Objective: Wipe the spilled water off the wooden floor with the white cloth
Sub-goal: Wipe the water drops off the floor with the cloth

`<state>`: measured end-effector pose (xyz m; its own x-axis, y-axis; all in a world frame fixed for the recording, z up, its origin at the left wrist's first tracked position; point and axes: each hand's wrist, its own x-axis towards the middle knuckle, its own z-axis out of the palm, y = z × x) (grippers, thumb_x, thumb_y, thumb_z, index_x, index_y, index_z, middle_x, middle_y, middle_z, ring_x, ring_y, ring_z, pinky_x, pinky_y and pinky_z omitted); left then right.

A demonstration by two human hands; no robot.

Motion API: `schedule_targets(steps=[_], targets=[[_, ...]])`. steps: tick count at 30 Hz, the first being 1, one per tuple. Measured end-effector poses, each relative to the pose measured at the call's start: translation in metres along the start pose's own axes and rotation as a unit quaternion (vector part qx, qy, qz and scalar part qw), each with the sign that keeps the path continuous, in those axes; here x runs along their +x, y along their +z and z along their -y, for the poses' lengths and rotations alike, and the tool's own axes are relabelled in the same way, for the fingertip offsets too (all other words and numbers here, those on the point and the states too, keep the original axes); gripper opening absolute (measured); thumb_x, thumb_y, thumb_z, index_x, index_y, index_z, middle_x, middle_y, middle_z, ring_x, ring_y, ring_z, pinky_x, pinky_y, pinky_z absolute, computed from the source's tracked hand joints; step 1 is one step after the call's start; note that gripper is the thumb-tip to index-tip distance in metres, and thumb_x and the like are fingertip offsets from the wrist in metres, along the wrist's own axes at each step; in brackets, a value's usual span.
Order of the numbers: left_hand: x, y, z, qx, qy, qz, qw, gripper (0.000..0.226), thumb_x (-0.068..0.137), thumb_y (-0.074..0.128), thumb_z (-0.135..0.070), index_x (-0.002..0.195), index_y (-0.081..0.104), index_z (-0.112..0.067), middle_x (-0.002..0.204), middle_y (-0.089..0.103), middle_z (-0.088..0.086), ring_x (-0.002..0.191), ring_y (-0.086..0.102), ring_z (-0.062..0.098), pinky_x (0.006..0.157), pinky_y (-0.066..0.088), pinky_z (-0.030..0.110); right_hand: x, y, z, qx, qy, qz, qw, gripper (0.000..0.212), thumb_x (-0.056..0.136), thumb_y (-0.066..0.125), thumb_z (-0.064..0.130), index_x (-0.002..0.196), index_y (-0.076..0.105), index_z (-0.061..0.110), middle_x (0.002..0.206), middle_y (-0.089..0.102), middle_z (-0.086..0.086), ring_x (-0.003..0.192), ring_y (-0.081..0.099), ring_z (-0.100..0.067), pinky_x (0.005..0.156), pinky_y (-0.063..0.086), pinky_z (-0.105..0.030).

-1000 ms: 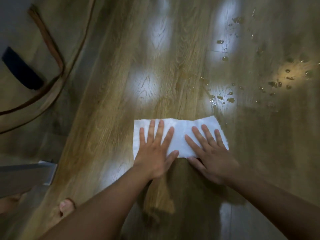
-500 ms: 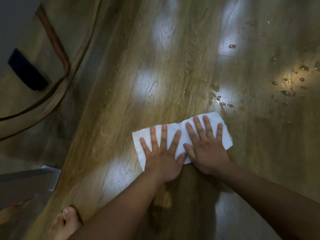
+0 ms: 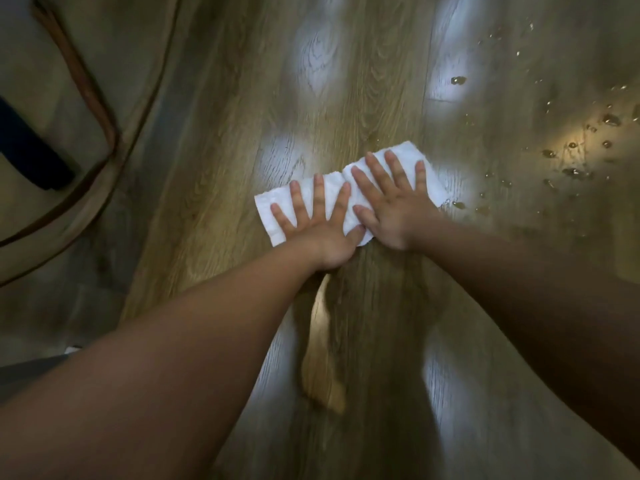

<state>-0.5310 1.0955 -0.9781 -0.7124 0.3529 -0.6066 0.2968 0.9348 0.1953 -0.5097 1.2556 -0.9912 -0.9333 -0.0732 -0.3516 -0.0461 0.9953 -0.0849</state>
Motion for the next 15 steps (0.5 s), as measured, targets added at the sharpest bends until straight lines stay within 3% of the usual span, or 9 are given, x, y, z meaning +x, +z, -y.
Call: schedule_targets(steps=[4, 8, 10, 12, 15], targets=[[-0.008, 0.007, 0.006, 0.019, 0.024, -0.017, 0.999, 0.074, 0.095, 0.013, -0.069, 0.145, -0.034, -0.041, 0.148, -0.051, -0.001, 0.132, -0.051, 0.032, 0.106, -0.026, 0.065, -0.017, 0.007, 0.0, 0.007, -0.009, 0.009, 1.0, 0.07, 0.09, -0.006, 0.06, 0.152, -0.019, 0.03, 0.161, -0.025, -0.002, 0.146, -0.028, -0.027, 0.115, -0.015, -0.058], [-0.04, 0.036, 0.014, 0.033, 0.069, -0.049, 0.996, 0.075, 0.094, 0.015, -0.07, 0.146, -0.031, -0.042, 0.151, -0.047, 0.001, 0.135, -0.048, 0.03, 0.108, -0.026, 0.062, -0.066, 0.03, 0.008, 0.022, -0.031, -0.041, 0.998, 0.072, 0.096, 0.008, 0.059, 0.156, 0.013, 0.021, 0.163, 0.009, -0.012, 0.15, 0.003, -0.036, 0.116, 0.005, -0.064], [-0.064, 0.057, 0.012, 0.053, 0.068, -0.068, 0.994, 0.073, 0.091, 0.009, -0.071, 0.146, -0.03, -0.041, 0.154, -0.043, 0.003, 0.138, -0.043, 0.032, 0.11, -0.022, 0.063, -0.095, 0.04, 0.016, 0.028, -0.033, -0.047, 0.998, 0.067, 0.099, 0.015, 0.054, 0.155, 0.022, 0.017, 0.162, 0.017, -0.015, 0.149, 0.009, -0.039, 0.115, 0.012, -0.066], [-0.089, 0.079, 0.006, 0.043, 0.06, -0.083, 0.994, 0.074, 0.085, 0.001, -0.071, 0.147, -0.029, -0.042, 0.156, -0.04, 0.003, 0.14, -0.041, 0.033, 0.11, -0.021, 0.063, -0.121, 0.05, 0.024, 0.02, -0.04, -0.054, 0.998, 0.064, 0.1, 0.021, 0.05, 0.155, 0.024, 0.016, 0.162, 0.016, -0.016, 0.149, 0.008, -0.039, 0.114, 0.013, -0.066], [-0.11, 0.102, 0.006, -0.009, 0.047, -0.099, 0.994, 0.071, 0.091, 0.009, -0.069, 0.152, -0.018, -0.045, 0.158, -0.035, -0.002, 0.141, -0.04, 0.029, 0.11, -0.024, 0.059, -0.148, 0.06, 0.026, 0.004, -0.065, -0.037, 0.997, 0.065, 0.1, 0.023, 0.052, 0.156, 0.018, 0.019, 0.163, 0.008, -0.012, 0.15, 0.002, -0.037, 0.115, 0.013, -0.065]])
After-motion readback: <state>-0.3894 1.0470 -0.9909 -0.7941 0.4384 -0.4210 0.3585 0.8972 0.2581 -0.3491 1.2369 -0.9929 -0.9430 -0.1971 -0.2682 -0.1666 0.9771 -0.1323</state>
